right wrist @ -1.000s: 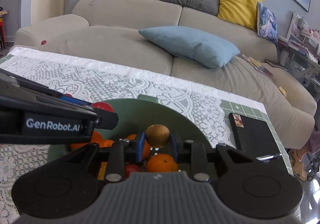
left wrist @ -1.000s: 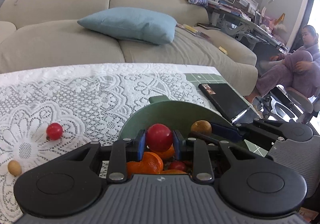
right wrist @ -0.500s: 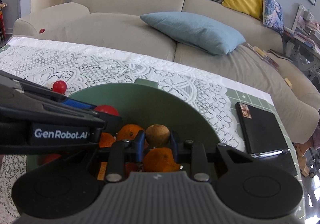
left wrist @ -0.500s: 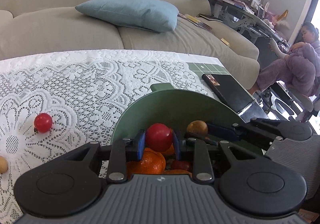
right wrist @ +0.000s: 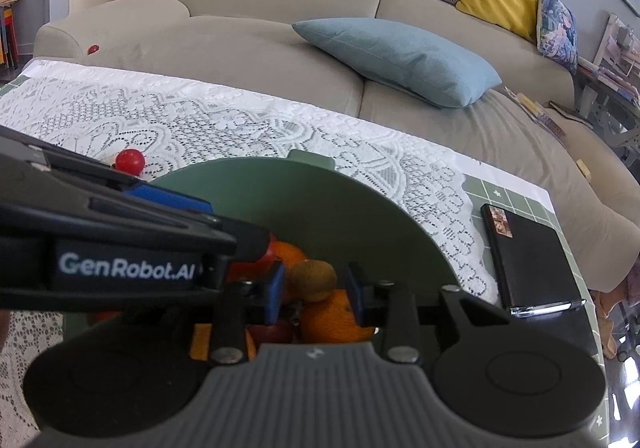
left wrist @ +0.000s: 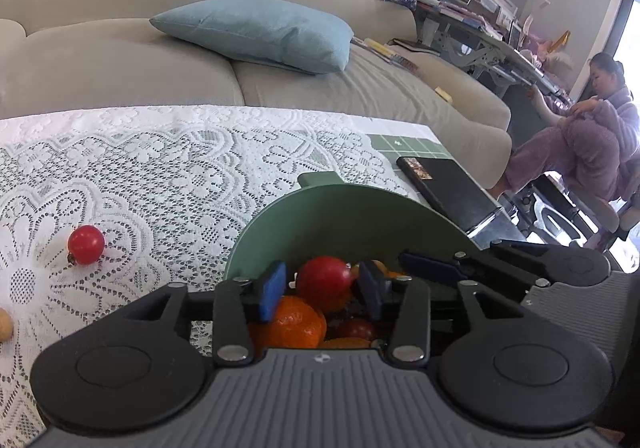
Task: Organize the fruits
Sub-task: 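Lower both fruits into the colander and open both tools, then move both tools back over the last brown fruit and tomato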
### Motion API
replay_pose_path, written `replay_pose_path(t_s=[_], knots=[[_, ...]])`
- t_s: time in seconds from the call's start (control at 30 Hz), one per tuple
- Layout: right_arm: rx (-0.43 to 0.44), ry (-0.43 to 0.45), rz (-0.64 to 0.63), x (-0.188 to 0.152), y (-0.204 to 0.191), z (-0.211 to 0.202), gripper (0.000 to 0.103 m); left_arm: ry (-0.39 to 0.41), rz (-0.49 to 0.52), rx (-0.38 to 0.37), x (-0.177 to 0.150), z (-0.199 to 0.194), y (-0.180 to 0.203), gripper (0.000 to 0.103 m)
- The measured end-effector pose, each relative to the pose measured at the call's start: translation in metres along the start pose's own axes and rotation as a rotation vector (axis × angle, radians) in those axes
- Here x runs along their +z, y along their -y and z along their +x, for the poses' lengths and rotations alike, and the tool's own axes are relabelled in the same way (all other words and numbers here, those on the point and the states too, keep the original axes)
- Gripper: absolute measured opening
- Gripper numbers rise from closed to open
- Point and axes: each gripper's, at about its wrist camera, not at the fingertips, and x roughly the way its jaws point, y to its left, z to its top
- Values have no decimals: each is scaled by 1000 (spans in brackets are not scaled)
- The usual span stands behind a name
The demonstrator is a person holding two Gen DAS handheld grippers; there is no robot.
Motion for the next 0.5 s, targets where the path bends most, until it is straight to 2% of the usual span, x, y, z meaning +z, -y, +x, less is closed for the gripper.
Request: replay_pose_path(t_s=[0.13,0.2,0.37,0.4,0.5], knots=[[-22,11,-5,1,-2,-7,45,26,0,-1,2,-11,2,59],[-45,25,-17,2,-4,-13,56,40,-5,-8,4,-18,2,59],[-88,70,-15,4,-9,-33,61,73,9,5,4,-41,1,60],[-87,82,-11,5,-11,-37,65,78,18,19,4,-46,1,60],[-61,121,-13,8,-22,-49,67,101,38,66,1,-59,0,60]])
